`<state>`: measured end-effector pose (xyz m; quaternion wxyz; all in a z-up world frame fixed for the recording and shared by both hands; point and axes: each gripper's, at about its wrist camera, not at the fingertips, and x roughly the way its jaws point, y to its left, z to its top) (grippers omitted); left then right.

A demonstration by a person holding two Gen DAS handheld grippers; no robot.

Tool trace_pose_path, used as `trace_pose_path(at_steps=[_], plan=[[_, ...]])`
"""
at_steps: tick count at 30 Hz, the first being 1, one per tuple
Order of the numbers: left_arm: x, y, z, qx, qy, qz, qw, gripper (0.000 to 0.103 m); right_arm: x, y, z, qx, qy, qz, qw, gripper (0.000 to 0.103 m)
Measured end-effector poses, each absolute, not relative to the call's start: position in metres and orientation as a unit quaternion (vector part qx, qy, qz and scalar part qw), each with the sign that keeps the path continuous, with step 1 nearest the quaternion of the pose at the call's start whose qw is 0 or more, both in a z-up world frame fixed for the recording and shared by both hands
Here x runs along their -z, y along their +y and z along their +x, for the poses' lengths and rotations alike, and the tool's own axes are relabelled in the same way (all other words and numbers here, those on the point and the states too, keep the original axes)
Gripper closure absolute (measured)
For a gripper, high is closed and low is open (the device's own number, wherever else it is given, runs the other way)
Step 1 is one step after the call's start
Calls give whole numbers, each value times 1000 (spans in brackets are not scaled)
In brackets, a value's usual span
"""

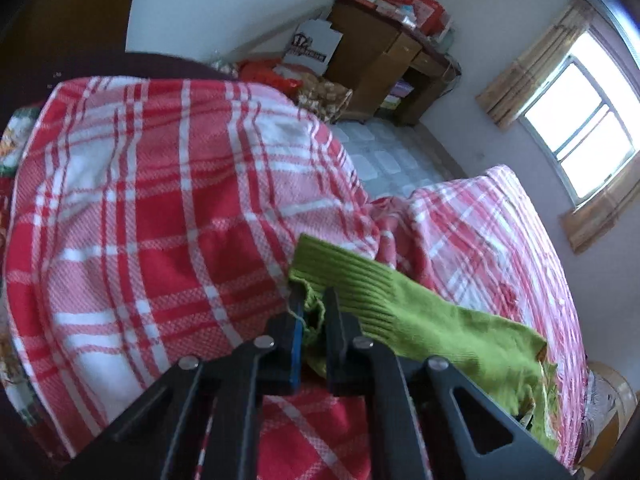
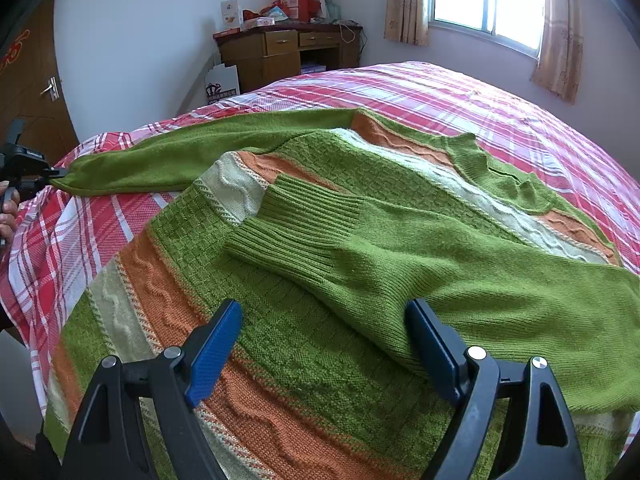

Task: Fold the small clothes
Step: 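Lift the held sleeve over the sweater front and open the left gripper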

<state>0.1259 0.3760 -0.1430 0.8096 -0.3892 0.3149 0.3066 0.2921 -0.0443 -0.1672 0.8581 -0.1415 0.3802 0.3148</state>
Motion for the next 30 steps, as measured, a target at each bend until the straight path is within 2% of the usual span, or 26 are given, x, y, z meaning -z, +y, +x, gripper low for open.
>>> trace_pose_path(at_steps=[18,24,30], plan=[[49,329,160,-192,233,-328,895,97,162,-52,296,-322,381,-113,859,18],[6,306,180,-142,204,-305,919,97,139,-82,295,-313,368,-50,874,18],[-25,273,205,-100,190,-289,933,97,109,-109,277,-318,339,-36,885,18]])
